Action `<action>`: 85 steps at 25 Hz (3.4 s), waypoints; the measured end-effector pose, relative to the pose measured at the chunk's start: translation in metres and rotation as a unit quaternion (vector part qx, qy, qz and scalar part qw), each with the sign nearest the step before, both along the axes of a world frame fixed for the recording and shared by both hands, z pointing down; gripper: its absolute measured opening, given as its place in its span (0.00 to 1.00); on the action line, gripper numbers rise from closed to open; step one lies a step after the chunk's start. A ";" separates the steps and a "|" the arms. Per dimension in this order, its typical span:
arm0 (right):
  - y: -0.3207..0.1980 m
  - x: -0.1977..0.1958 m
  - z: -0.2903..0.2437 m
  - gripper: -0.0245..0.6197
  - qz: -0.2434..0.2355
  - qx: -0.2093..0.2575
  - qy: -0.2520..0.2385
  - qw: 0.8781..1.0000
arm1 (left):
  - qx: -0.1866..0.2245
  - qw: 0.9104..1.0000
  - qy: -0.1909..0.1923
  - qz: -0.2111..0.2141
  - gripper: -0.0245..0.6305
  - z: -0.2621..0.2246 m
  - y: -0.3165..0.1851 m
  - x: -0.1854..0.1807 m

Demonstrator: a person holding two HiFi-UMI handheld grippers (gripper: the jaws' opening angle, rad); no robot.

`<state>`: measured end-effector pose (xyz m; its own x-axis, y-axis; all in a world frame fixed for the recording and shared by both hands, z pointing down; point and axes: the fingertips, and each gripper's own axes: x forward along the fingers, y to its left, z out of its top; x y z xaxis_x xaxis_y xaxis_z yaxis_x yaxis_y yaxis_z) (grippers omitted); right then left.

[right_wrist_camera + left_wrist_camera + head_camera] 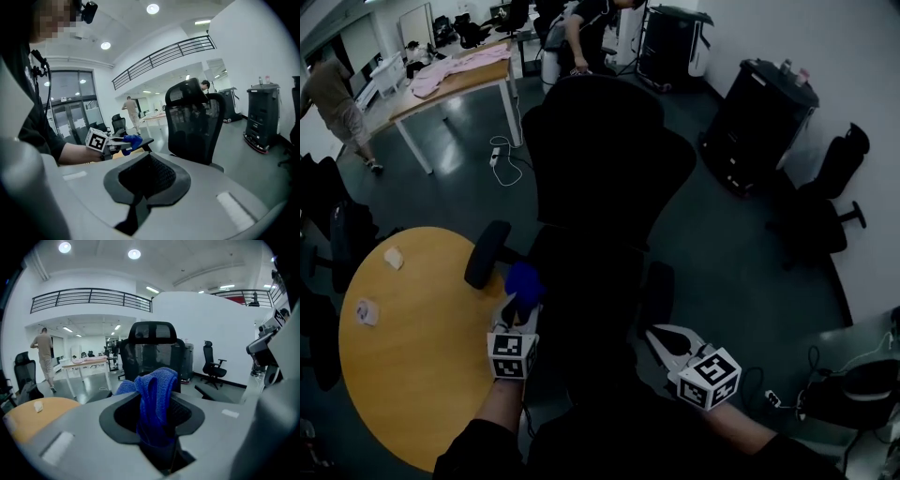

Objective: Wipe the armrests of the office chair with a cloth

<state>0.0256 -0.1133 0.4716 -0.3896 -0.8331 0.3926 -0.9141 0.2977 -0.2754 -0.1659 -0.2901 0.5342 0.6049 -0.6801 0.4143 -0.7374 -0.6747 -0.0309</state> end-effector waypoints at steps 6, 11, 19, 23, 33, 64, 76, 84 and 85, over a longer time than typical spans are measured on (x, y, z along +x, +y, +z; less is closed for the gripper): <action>0.034 -0.014 -0.006 0.05 0.025 -0.011 0.012 1.000 | -0.016 0.999 0.028 0.038 0.28 0.015 0.017 0.017; 0.053 0.005 -0.005 0.05 0.053 -0.016 0.007 0.998 | -0.029 0.997 0.029 0.070 0.28 0.022 0.035 0.047; 0.061 0.069 -0.003 0.05 0.063 -0.002 -0.009 0.998 | -0.007 0.994 0.012 0.109 0.28 0.005 0.042 0.143; 0.070 0.119 0.004 0.05 0.073 -0.005 -0.024 0.997 | -0.003 0.993 -0.003 0.119 0.28 0.002 0.036 0.202; 0.100 0.225 0.036 0.05 0.096 -0.030 -0.057 0.993 | -0.030 0.988 -0.072 0.133 0.28 0.053 0.013 0.316; 0.082 0.277 0.032 0.05 0.032 -0.016 -0.067 0.997 | -0.117 0.974 -0.155 0.120 0.28 0.128 0.085 0.293; 0.053 0.239 0.025 0.05 -0.030 -0.004 -0.071 0.997 | -0.145 0.975 -0.144 0.088 0.28 0.129 0.139 0.241; 0.041 0.218 0.021 0.05 -0.058 0.003 -0.074 0.996 | -0.158 0.973 -0.147 0.082 0.28 0.131 0.171 0.221; 0.041 0.216 0.022 0.05 -0.060 0.002 -0.075 0.995 | -0.158 0.972 -0.150 0.084 0.28 0.131 0.176 0.220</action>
